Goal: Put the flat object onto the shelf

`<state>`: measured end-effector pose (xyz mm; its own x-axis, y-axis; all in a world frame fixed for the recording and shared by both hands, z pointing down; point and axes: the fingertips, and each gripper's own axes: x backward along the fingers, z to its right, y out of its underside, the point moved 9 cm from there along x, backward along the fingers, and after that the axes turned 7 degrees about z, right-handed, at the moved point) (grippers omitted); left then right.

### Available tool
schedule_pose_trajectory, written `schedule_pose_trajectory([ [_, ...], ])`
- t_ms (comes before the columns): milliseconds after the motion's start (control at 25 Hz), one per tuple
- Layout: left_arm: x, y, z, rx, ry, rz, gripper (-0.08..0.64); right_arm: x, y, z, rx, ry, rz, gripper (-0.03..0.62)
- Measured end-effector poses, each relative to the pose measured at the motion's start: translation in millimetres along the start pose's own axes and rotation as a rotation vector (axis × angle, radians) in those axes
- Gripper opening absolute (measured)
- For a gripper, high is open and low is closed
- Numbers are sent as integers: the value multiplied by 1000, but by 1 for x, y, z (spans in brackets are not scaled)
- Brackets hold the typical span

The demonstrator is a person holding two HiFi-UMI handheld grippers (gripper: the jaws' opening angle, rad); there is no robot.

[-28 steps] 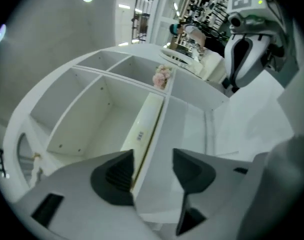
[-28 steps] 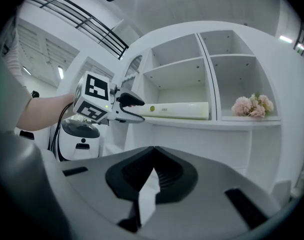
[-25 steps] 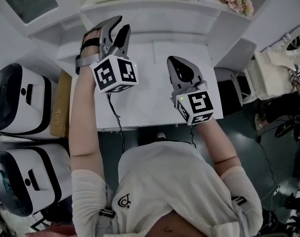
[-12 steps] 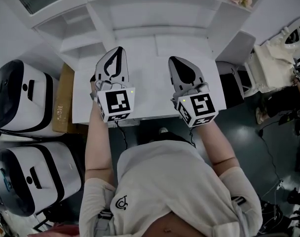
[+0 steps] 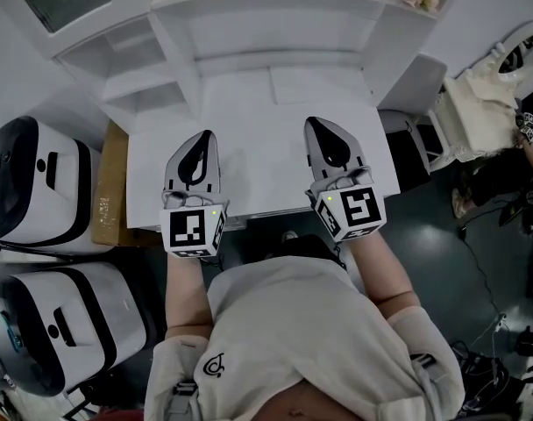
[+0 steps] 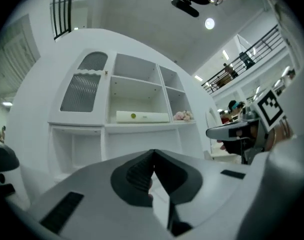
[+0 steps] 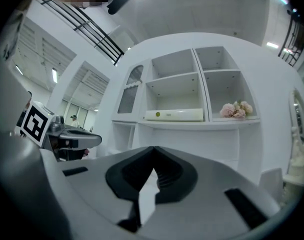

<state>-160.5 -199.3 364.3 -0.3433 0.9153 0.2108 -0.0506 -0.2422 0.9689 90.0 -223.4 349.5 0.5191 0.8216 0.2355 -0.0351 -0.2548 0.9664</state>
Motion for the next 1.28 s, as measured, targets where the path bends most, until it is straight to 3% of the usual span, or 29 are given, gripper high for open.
schedule_pose_trajectory([
  [120,1,-2,-2,58,48,22,12,1,0,-2,16,-35,-7,6],
  [360,-2,-3,-4,-1,28,2,12,1,-1,-6,50,-62,-2,6],
  [640,-2,-7,-5,-15,7,-14,12,-1,3,-6,45,-36,3,6],
  [1280,-6,-10,-8,-19,1,-7,12,-8,2,-12,69,-64,28,6],
])
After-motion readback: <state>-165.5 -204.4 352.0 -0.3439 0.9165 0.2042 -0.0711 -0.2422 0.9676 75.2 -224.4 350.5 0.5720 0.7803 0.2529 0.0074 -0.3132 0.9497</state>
